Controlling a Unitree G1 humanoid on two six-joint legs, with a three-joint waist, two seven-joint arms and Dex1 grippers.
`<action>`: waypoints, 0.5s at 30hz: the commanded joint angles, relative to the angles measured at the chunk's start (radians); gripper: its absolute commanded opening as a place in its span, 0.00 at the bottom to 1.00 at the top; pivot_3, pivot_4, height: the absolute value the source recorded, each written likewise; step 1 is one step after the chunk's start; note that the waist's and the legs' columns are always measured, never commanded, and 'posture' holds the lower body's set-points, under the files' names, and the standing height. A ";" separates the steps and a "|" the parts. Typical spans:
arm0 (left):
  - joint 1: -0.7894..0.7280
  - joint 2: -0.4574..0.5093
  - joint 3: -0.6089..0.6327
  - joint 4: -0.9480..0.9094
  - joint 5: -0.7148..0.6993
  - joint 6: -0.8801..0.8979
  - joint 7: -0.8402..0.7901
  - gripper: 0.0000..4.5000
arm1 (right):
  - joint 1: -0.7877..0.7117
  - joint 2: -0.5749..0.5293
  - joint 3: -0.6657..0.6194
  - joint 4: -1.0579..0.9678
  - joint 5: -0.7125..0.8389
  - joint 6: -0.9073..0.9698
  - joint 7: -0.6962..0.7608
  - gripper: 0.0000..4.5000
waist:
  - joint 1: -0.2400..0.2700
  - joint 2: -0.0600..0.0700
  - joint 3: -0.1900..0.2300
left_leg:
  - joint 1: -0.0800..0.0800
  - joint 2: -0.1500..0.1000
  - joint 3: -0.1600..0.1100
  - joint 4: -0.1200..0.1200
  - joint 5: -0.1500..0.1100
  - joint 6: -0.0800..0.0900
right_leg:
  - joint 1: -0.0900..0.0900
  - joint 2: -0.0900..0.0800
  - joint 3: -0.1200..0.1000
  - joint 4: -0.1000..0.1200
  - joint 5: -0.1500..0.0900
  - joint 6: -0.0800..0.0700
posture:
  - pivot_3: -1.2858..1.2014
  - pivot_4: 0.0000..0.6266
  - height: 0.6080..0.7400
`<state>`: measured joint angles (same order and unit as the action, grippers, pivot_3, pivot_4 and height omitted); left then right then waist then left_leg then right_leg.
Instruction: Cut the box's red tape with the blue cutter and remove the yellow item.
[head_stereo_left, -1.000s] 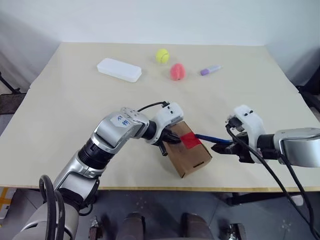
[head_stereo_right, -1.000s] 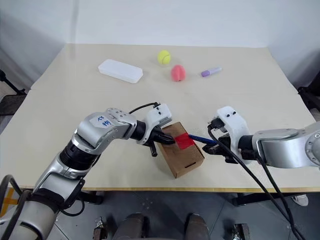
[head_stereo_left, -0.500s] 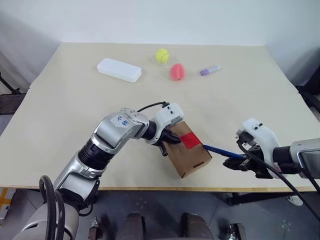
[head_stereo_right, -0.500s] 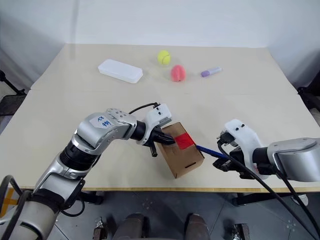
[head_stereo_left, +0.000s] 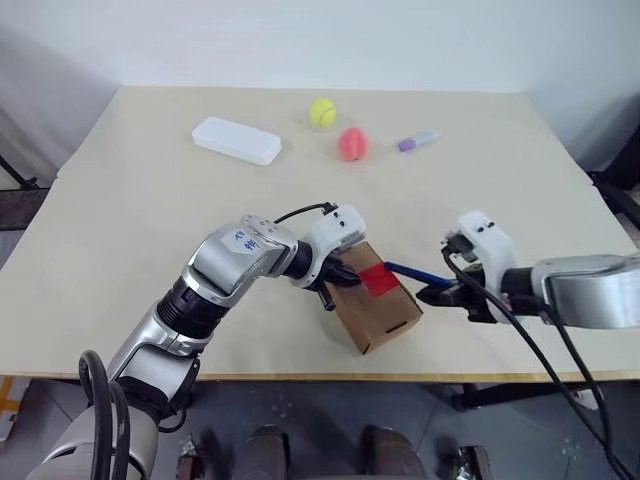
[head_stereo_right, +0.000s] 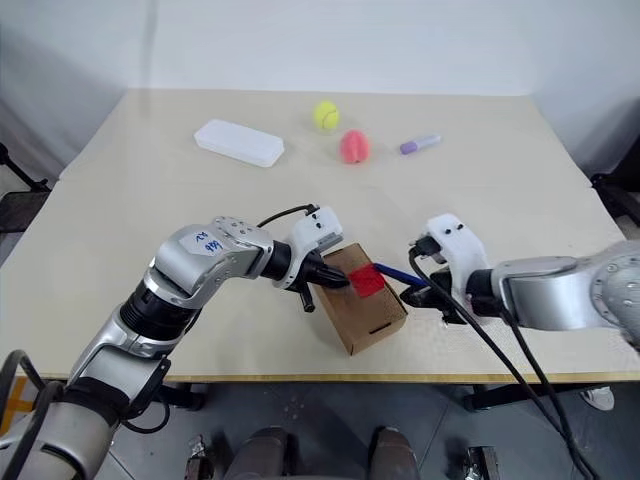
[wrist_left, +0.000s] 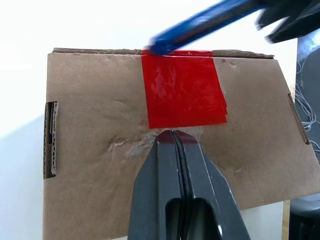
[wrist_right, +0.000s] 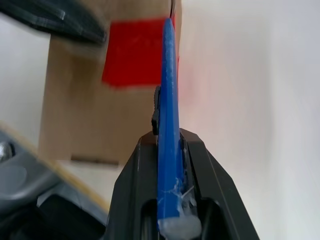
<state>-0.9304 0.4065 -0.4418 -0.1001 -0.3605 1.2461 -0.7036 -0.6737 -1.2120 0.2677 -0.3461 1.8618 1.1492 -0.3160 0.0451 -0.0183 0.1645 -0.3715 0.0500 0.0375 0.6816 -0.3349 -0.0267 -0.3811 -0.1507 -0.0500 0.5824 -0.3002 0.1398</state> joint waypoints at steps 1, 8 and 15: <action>0.041 0.002 -0.066 0.087 0.066 0.033 0.061 0.00 | -0.012 0.065 -0.011 0.027 -0.083 0.010 -0.008 0.03 | 0.001 0.000 0.000 | 0.000 0.000 0.000 0.000 0.000 0.000 | 0.000 0.000 0.000 0.000 0.000 0.000 | 0.52 0.24 1.00; 0.037 -0.008 -0.058 0.124 0.078 0.004 0.063 0.00 | 0.159 0.099 -0.324 -0.083 -0.261 -0.131 0.103 0.03 | 0.016 0.000 0.000 | -0.004 -0.001 -0.001 0.000 0.000 0.000 | -0.002 0.000 -0.001 0.000 0.002 0.003 | 0.52 0.24 1.00; 0.011 -0.025 -0.066 0.198 0.095 -0.061 0.053 0.00 | 0.363 0.132 -0.502 -0.116 -0.423 -0.181 0.232 0.03 | 0.007 0.000 0.000 | -0.002 -0.001 0.000 0.000 -0.001 0.001 | 0.002 0.000 -0.002 -0.006 0.007 0.012 | 0.52 0.24 1.00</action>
<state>-0.9539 0.3699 -0.4447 -0.0056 -0.3499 1.1683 -0.7028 -0.3194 -1.0948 -0.1755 -0.4336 1.4803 1.0094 -0.1208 0.0523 -0.0180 0.1648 -0.3731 0.0492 0.0372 0.6817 -0.3354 -0.0254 -0.3784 -0.1505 -0.0516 0.5755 -0.2932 0.1510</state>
